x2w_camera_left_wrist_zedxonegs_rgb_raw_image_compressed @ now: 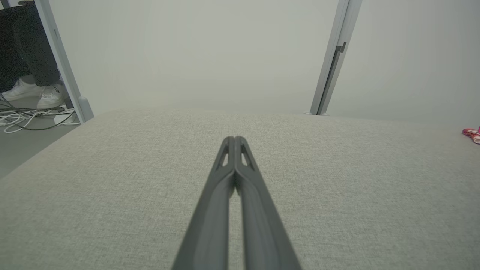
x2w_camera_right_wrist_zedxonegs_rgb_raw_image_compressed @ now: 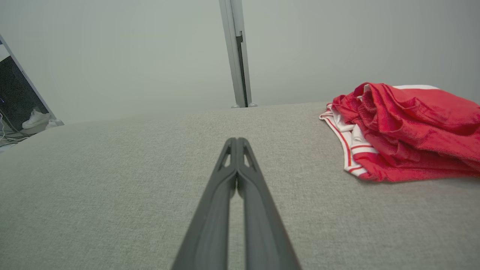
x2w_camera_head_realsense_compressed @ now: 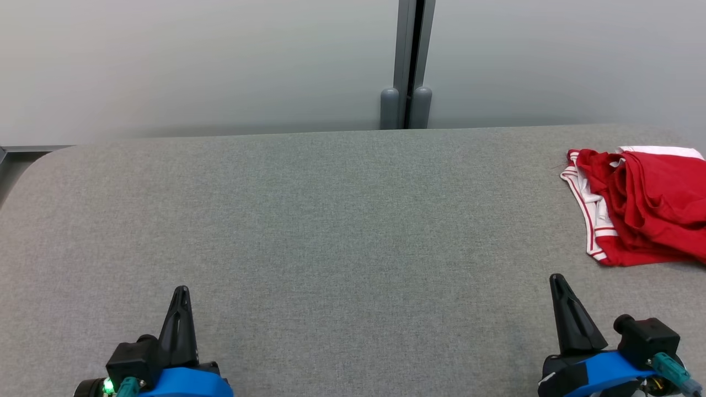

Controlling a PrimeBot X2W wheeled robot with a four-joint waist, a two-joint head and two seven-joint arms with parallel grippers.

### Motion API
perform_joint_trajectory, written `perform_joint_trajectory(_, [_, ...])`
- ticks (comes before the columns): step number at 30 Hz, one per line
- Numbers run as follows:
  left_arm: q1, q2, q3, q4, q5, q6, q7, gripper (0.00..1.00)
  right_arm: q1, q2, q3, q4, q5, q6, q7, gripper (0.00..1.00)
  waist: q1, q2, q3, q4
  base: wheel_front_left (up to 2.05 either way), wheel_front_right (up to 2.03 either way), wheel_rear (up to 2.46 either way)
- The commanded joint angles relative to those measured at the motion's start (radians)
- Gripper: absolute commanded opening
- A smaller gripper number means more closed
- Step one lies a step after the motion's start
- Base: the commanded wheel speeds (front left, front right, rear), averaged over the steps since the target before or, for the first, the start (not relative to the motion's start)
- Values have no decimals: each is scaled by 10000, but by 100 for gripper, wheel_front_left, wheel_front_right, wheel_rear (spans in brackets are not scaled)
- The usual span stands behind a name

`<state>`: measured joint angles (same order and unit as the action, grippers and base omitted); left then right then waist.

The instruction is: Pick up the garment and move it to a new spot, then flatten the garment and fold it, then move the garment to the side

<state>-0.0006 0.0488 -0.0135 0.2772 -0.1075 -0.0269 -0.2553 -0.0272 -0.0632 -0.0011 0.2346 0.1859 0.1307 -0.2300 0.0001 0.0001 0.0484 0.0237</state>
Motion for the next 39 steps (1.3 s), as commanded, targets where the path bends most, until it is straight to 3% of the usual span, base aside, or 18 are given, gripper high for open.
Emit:
perform_joint_trajectory(1, [-158,4,87,-48,-354,-26,130,0,-67,0,-42,-77,353,0,87,0,0,-1,-6,-2,0,0,0])
perform_joint_trajectory(19, [-376,9,344,-160,-3825,-267,948,0,-257,30,-304,-59,3631,0,877,0,0,-1,-71,-36,0,0,0])
perform_joint_trajectory(39, [-598,14,603,-224,-6907,-483,1697,0,-447,59,-535,-26,6557,1,1586,0,0,-1,-144,-75,0,0,0])
